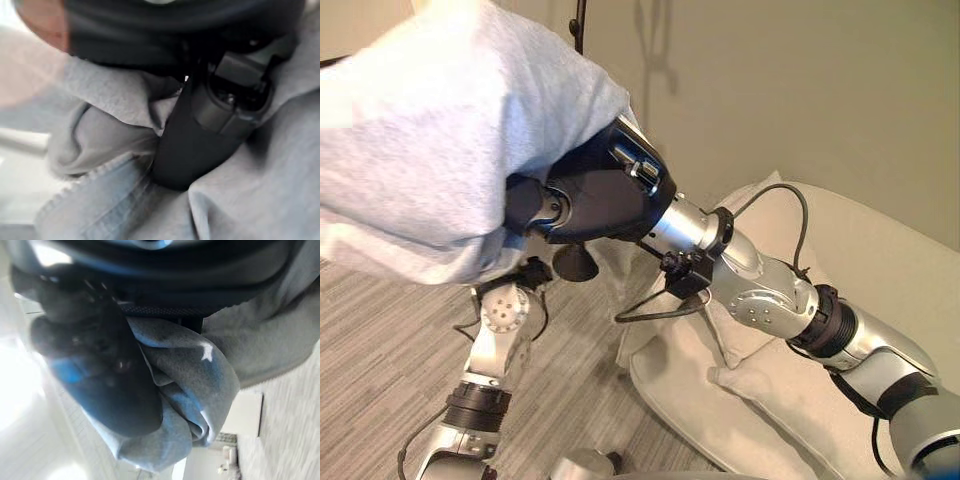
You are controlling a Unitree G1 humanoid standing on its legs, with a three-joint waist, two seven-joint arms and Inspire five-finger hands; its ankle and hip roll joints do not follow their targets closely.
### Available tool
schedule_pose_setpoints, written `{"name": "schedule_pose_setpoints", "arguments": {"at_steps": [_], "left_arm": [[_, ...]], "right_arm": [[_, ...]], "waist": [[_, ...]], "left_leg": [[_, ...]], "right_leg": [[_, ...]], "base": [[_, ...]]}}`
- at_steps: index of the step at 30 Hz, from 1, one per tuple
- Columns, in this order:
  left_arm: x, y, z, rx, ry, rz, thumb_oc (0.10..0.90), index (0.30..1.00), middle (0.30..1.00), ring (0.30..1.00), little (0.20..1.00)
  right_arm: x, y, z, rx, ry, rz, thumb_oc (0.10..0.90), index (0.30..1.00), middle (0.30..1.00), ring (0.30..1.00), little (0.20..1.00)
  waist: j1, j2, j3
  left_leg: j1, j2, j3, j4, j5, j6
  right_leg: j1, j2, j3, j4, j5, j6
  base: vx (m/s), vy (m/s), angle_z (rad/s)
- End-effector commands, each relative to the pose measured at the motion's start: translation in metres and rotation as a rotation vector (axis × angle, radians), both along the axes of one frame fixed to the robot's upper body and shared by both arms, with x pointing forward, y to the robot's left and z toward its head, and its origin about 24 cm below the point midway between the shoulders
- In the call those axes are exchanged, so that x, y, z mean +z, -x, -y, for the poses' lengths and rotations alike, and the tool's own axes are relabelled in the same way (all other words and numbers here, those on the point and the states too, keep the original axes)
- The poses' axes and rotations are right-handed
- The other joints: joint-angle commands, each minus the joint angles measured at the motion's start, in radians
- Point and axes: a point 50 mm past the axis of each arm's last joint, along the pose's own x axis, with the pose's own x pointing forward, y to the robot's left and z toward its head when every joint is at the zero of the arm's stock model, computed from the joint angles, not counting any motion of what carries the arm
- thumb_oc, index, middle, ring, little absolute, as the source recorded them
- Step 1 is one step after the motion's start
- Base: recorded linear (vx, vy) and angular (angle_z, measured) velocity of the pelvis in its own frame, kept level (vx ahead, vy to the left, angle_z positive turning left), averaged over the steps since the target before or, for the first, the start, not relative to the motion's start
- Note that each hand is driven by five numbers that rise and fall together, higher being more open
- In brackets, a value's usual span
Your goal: Hang the clothes on the sofa on the clothes rack.
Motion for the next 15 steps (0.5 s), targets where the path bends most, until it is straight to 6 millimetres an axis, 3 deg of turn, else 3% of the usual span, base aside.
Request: {"name": "schedule_pose_setpoints", "arguments": {"at_steps": [1,2,3,4,7,11,13,14,15], "left_arm": [[0.044,0.016,-0.034,0.226,-0.133,0.253,0.4,0.3,0.3,0.3,0.3],[0.044,0.017,-0.034,0.227,-0.133,0.252,0.4,0.3,0.3,0.3,0.3],[0.049,0.031,-0.055,0.353,-0.193,0.256,0.4,0.3,0.3,0.3,0.3],[0.049,0.031,-0.055,0.354,-0.195,0.255,0.4,0.3,0.3,0.3,0.3],[0.066,0.06,-0.084,0.531,-0.329,0.289,0.4,0.3,0.3,0.3,0.3],[0.076,0.079,-0.095,0.615,-0.425,0.303,0.4,0.3,0.3,0.3,0.3],[0.08,0.089,-0.098,0.689,-0.466,0.315,0.4,0.3,0.3,0.3,0.3],[0.079,0.094,-0.099,0.71,-0.477,0.309,0.4,0.3,0.3,0.3,0.3],[0.078,0.099,-0.1,0.735,-0.494,0.304,0.4,0.3,0.3,0.3,0.3]], "right_arm": [[0.022,0.024,0.006,0.095,-0.09,0.164,0.4,0.3,0.3,0.3,0.3],[0.022,0.024,0.006,0.096,-0.09,0.164,0.4,0.3,0.3,0.3,0.3],[0.018,0.025,0.016,0.069,-0.044,0.214,0.4,0.3,0.3,0.3,0.3],[0.018,0.025,0.016,0.07,-0.044,0.214,0.4,0.3,0.3,0.3,0.3],[0.01,0.025,0.033,-0.011,0.086,0.335,0.4,0.3,0.3,0.3,0.3],[0.004,0.021,0.044,-0.073,0.19,0.405,0.4,0.3,0.3,0.3,0.3],[0.004,0.015,0.056,-0.185,0.316,0.544,0.4,0.3,0.3,0.3,0.3],[0.003,0.011,0.061,-0.237,0.36,0.575,0.4,0.3,0.3,0.3,0.3],[0.001,0.008,0.067,-0.274,0.391,0.596,0.4,0.3,0.3,0.3,0.3]], "waist": [[0.034,0.023,-0.142],[0.033,0.024,-0.143],[0.045,0.03,-0.138],[0.044,0.03,-0.139],[0.063,0.055,-0.117],[0.074,0.086,-0.084],[0.034,0.098,-0.037],[0.022,0.103,-0.028],[0.017,0.109,-0.026]], "left_leg": [[-0.033,0.063,-0.112,-0.057,0.037,-0.036],[-0.033,0.063,-0.113,-0.057,0.037,-0.036],[-0.042,0.066,-0.12,-0.057,0.05,-0.044],[-0.042,0.066,-0.121,-0.057,0.05,-0.044],[-0.098,0.057,-0.136,-0.057,0.106,-0.073],[-0.174,0.029,-0.136,-0.057,0.17,-0.098],[-0.217,0.041,0.052,-0.053,0.152,-0.085],[-0.204,0.058,0.116,-0.048,0.128,-0.07],[-0.187,0.073,0.137,-0.046,0.11,-0.058]], "right_leg": [[0.029,0.032,0.01,0.082,-0.07,-0.023],[0.029,0.033,0.009,0.082,-0.07,-0.023],[0.031,0.042,0.001,0.073,-0.072,-0.028],[0.032,0.042,-0.001,0.073,-0.072,-0.029],[0.026,0.067,-0.031,0.035,-0.06,-0.042],[0.007,0.077,-0.063,0.008,-0.037,-0.042],[-0.029,0.047,-0.098,0.005,-0.005,-0.017],[-0.045,0.028,-0.108,0.005,0.01,-0.006],[-0.059,0.015,-0.111,0.005,0.029,0.002]], "base": [[-0.02,-0.036,0.04],[-0.06,-0.058,0.07],[-0.04,-0.041,0.09],[-0.07,-0.066,0.11],[-0.15,-0.057,0.26],[-0.22,-0.009,0.38],[-0.33,0.117,0.8],[-0.29,0.155,0.88],[-0.24,0.142,0.68]]}}
